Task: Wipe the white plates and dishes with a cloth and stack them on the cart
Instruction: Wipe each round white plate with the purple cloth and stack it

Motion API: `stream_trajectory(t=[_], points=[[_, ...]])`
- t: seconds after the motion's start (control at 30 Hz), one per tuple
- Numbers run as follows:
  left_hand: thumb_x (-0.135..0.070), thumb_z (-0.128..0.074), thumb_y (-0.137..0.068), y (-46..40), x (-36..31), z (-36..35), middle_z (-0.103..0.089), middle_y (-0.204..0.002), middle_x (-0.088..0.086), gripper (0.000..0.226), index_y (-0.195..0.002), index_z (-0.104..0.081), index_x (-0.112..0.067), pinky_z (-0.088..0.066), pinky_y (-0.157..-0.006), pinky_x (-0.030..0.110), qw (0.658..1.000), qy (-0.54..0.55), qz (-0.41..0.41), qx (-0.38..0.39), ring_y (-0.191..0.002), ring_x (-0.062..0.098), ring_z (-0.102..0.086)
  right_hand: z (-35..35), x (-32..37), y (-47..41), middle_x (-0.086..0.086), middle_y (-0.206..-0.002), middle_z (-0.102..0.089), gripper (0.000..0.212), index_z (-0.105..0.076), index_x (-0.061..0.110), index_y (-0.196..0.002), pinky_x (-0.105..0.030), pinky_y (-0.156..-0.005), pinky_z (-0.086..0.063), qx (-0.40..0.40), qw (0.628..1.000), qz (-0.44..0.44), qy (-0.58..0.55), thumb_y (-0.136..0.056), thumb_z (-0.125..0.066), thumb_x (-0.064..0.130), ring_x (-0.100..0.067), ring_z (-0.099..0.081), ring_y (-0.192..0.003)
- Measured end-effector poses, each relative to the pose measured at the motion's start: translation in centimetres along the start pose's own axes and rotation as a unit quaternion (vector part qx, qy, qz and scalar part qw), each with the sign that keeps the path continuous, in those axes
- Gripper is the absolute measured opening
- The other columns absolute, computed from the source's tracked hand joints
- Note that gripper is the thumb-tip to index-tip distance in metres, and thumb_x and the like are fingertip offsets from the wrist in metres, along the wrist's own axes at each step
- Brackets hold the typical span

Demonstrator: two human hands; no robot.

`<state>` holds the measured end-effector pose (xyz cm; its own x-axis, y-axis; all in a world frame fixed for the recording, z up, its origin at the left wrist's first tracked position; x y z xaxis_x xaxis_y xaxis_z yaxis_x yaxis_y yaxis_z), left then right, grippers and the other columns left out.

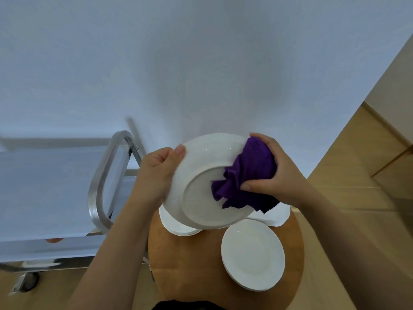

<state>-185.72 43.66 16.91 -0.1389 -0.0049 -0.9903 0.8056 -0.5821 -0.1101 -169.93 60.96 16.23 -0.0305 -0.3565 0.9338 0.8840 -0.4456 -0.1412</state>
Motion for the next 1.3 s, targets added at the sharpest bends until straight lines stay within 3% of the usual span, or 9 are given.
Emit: stream_trajectory(t=[0.17, 0.4, 0.5, 0.53, 0.57, 0.67, 1.0, 1.17, 1.3], points=[[-0.047, -0.057, -0.088, -0.3, 1.3, -0.6, -0.054, -0.052, -0.004, 0.038, -0.058, -0.057, -0.022, -0.043, -0.043, 0.014, 0.985, 0.120, 0.083, -0.088, -0.047, 0.006, -0.051, -1.4, -3.0, 1.8, 0.007, -0.121, -0.053, 0.083, -0.043, 0.042, -0.120, -0.027, -0.073, -0.056, -0.159, 0.967, -0.047, -0.195, -0.045, -0.080, 0.039, -0.015, -0.059, -0.105], [-0.048, -0.054, -0.090, 1.7, 1.7, -4.1, -0.063, -0.055, -0.011, 0.037, -0.065, -0.064, -0.023, -0.046, -0.044, 0.015, 0.959, 0.208, 0.125, -0.144, -0.050, 0.001, -0.060, -4.4, -5.5, 1.8, -0.012, -0.122, -0.061, 0.069, -0.045, 0.013, -0.133, -0.038, -0.082, -0.054, -0.240, 0.873, -0.131, -0.404, -0.072, -0.073, 0.032, -0.027, -0.062, -0.107], [-0.052, -0.047, -0.089, 2.3, 1.8, -3.3, -0.072, -0.070, 0.000, 0.038, -0.079, -0.076, -0.031, -0.051, -0.051, 0.017, 0.975, 0.195, 0.105, 0.012, -0.070, 0.006, -0.070, -2.3, -5.4, 2.0, -0.009, -0.109, -0.069, 0.058, -0.052, 0.010, -0.128, -0.032, -0.071, -0.056, -0.126, 0.860, -0.163, -0.468, -0.075, -0.062, 0.030, -0.022, -0.068, -0.093], [-0.058, -0.047, -0.087, 2.2, 1.5, -2.7, -0.071, -0.074, 0.007, 0.039, -0.090, -0.075, -0.031, -0.054, -0.057, 0.021, 0.962, 0.217, 0.123, 0.112, -0.091, 0.002, -0.035, -1.2, -5.3, 2.1, -0.009, -0.105, -0.070, 0.061, -0.053, 0.010, -0.127, -0.032, -0.070, -0.056, -0.087, 0.872, -0.183, -0.447, -0.071, -0.066, 0.029, -0.022, -0.068, -0.089], [-0.067, -0.053, -0.079, 2.1, 1.5, -2.2, -0.073, -0.079, 0.010, 0.049, -0.095, -0.076, -0.027, -0.055, -0.067, 0.028, 0.936, 0.237, 0.168, 0.198, -0.066, 0.002, -0.059, -0.1, -5.2, 2.2, -0.010, -0.103, -0.069, 0.066, -0.053, 0.010, -0.125, -0.033, -0.070, -0.056, -0.058, 0.894, -0.198, -0.397, -0.065, -0.073, 0.027, -0.023, -0.068, -0.087], [-0.058, -0.087, -0.045, 1.8, 2.9, -2.0, -0.072, -0.100, 0.012, 0.074, -0.103, -0.074, -0.012, -0.055, -0.080, 0.040, 0.880, 0.246, 0.279, 0.294, -0.090, 0.027, -0.069, 1.8, -4.3, 1.5, -0.005, -0.106, -0.068, 0.070, -0.056, 0.022, -0.117, -0.032, -0.070, -0.054, -0.022, 0.953, -0.208, -0.221, -0.051, -0.080, 0.034, -0.021, -0.068, -0.088], [-0.039, -0.061, -0.075, 1.0, 2.7, -3.4, -0.072, -0.105, 0.011, 0.045, -0.113, -0.065, -0.014, -0.057, -0.068, 0.036, 0.911, 0.323, 0.207, 0.150, -0.093, 0.027, -0.070, -1.6, -3.1, 3.2, 0.009, -0.107, -0.066, 0.061, -0.055, 0.032, -0.117, -0.024, -0.076, -0.049, -0.238, 0.932, -0.181, -0.205, -0.063, -0.071, 0.055, -0.010, -0.064, -0.097], [-0.043, -0.069, -0.066, 1.6, 2.4, -5.5, -0.073, -0.103, 0.004, 0.060, -0.120, -0.059, -0.018, -0.057, -0.066, 0.032, 0.944, 0.275, 0.176, 0.041, -0.093, 0.022, -0.070, -5.5, -3.5, 3.3, -0.001, -0.123, -0.055, 0.070, -0.038, 0.031, -0.136, -0.042, -0.094, -0.049, -0.291, 0.898, -0.220, -0.245, -0.075, -0.060, 0.057, -0.022, -0.056, -0.111], [-0.035, -0.070, -0.071, 1.5, 2.6, -5.1, -0.075, -0.091, -0.004, 0.027, -0.097, -0.072, -0.026, -0.056, -0.062, 0.024, 0.951, 0.272, 0.139, 0.057, -0.083, 0.013, -0.071, -5.1, -3.4, 3.0, 0.009, -0.107, -0.064, 0.038, -0.052, 0.031, -0.123, -0.028, -0.077, -0.051, -0.296, 0.902, -0.218, -0.224, -0.089, -0.051, 0.048, -0.009, -0.061, -0.097]])
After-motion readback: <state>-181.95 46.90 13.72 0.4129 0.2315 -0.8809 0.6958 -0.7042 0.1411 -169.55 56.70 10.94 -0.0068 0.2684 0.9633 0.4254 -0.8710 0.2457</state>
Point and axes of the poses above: each hand's wrist, its own y-axis away from the middle knuckle, its own z-axis out of the back of the hand, x = y × z, the point moved 3 cm from there along -y, towards the middle knuckle
